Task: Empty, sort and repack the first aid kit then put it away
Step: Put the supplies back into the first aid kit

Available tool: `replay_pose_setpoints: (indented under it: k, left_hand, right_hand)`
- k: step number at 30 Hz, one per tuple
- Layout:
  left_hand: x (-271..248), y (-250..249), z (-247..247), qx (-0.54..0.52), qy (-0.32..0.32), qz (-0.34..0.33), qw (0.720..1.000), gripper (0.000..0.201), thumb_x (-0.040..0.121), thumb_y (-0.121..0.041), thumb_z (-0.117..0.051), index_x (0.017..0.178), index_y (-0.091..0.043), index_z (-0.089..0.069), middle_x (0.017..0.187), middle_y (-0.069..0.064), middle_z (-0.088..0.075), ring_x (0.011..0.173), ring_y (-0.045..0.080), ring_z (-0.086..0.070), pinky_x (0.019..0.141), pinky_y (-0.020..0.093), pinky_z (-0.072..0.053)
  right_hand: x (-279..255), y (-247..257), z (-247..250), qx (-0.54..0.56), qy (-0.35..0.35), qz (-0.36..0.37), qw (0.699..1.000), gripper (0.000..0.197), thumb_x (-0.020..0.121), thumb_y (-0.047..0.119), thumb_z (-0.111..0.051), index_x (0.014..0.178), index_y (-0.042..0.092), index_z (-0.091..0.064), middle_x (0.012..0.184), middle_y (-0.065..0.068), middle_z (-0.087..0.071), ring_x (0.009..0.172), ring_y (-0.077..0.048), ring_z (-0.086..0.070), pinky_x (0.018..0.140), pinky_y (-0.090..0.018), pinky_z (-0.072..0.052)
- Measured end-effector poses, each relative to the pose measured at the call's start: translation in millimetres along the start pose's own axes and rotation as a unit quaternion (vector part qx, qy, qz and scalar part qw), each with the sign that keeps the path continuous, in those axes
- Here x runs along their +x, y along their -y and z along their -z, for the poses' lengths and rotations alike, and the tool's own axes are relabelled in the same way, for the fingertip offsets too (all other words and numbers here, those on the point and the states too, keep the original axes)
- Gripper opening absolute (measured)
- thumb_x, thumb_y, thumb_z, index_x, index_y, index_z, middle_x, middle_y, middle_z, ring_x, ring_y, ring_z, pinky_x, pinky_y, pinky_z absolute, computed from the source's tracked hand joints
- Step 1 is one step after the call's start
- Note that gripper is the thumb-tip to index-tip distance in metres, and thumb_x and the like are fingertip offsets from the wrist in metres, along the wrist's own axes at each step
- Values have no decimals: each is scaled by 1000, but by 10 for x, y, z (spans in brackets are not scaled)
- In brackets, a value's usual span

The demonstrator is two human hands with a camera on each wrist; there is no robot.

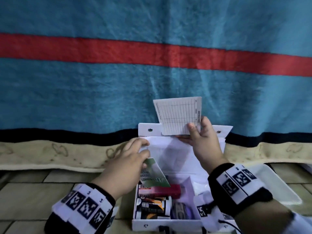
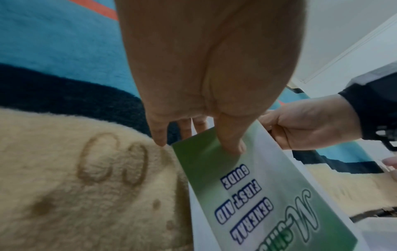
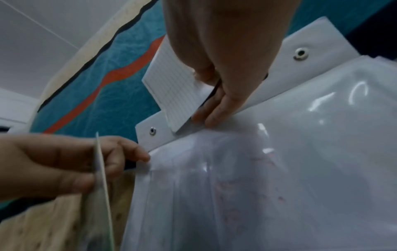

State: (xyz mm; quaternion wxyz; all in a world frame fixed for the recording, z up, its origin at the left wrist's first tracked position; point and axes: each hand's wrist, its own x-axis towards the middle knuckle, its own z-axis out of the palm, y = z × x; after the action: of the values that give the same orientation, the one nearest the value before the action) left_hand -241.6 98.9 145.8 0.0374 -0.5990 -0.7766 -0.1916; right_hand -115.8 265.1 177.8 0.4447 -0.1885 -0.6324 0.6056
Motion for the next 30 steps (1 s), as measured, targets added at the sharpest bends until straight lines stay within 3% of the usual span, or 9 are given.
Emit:
replay_pose_setpoints:
  k: [2,4,9,11,13,18,25,28,30]
  left_hand:
    - [0,-25,9,1,14,11,1000,12,90,-16,-52,99,-24,-53,132,-12,-33,136,12,-25,115,42,-24]
    - [-25,-50,6,10,34,34,999,15,94,-17,-46,105,-26,-52,134,-14,-29,144,10,-10,120,44,-1]
    - [-37,-125,4,17,55,64,996,19,95,-18,-44,109,-29,-51,139,-16,-23,146,7,2,115,50,12]
    - [-40,-111,6,8,55,66,996,18,95,-17,-46,107,-28,-53,141,-16,-23,146,11,2,115,51,11]
    - [-67,-87,10,-1,55,60,997,15,94,-17,-49,102,-28,-53,141,-18,-23,145,12,-7,117,50,6]
    - [-140,-43,-2,-29,27,37,999,13,89,-16,-55,87,-29,-51,141,-25,-27,133,4,-31,118,40,-8]
    - [-147,-20,5,-54,13,28,998,11,90,-14,-55,88,-25,-54,140,-29,-27,124,-6,-32,107,19,-18]
    - [-133,-34,1,-69,13,30,997,21,90,-14,-54,81,-30,-46,139,-25,-31,125,-1,-37,111,30,-26]
    - [-132,-44,-8,-68,18,34,997,24,90,-14,-54,80,-33,-43,138,-24,-33,124,2,-40,111,36,-29]
  right_hand:
    - [13,-13,39,-35,6,12,999,22,97,1,-42,94,20,-52,103,-6,-66,101,-34,-64,82,-41,-57]
    - [17,-36,129,-57,18,28,998,23,97,1,-43,96,22,-54,106,-8,-66,106,-33,-63,90,-49,-53]
    - [11,-38,297,-59,72,25,995,25,96,-3,-40,92,18,-52,93,-2,-64,90,-10,-66,80,-25,-56]
    - [24,-39,361,-144,90,54,984,28,93,-7,-45,82,19,-50,77,5,-60,71,7,-60,69,-9,-49]
    - [50,-56,412,-280,102,92,950,24,91,-2,-54,80,19,-53,66,11,-61,64,7,-58,64,-5,-44]
    - [59,-73,367,-488,100,155,853,8,86,16,-66,90,10,-70,77,-8,-72,72,-21,-65,61,-21,-38]
    - [144,160,273,-565,190,90,798,9,86,20,-63,89,21,-71,84,-6,-72,84,-25,-65,70,-28,-47]
    - [32,88,92,-638,265,110,715,12,87,12,-53,86,23,-59,80,0,-61,85,-27,-60,65,-28,-40]
    - [-1,109,50,-654,275,99,698,19,88,7,-46,86,24,-53,80,-3,-55,87,-28,-57,64,-27,-32]
